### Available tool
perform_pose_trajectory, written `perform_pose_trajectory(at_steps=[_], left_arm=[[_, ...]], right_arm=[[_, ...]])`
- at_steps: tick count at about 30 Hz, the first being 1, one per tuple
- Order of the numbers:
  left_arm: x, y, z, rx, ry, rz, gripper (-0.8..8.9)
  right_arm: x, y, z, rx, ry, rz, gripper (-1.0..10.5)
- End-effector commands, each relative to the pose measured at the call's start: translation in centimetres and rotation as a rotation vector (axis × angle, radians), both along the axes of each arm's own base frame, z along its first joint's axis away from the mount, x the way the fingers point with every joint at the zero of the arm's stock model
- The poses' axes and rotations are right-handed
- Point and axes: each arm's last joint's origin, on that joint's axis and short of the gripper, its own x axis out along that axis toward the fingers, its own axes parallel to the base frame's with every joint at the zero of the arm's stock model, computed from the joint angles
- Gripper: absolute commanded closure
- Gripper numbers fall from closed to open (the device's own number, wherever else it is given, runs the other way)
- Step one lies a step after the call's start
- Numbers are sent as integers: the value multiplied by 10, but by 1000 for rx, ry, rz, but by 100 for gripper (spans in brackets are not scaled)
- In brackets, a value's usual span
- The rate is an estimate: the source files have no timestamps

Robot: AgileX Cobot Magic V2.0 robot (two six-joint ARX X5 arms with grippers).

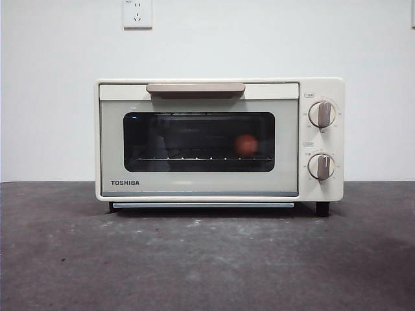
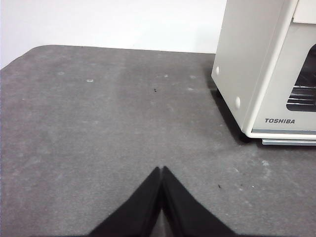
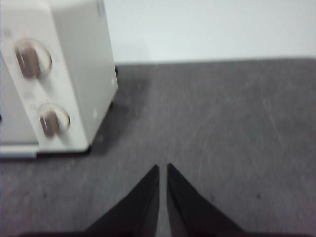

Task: Eggoven

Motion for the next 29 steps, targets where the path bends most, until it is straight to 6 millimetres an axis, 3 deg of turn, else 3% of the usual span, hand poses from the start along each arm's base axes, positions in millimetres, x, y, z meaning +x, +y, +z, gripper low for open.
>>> perform_pose_trajectory(at_steps=[1, 29], left_arm=[[1, 0, -10, -6, 30, 3, 806], [1, 0, -10, -6, 30, 2, 806]], right_arm=[[0, 0, -4, 9, 31, -4, 943], [0, 0, -2, 9, 10, -11, 943]])
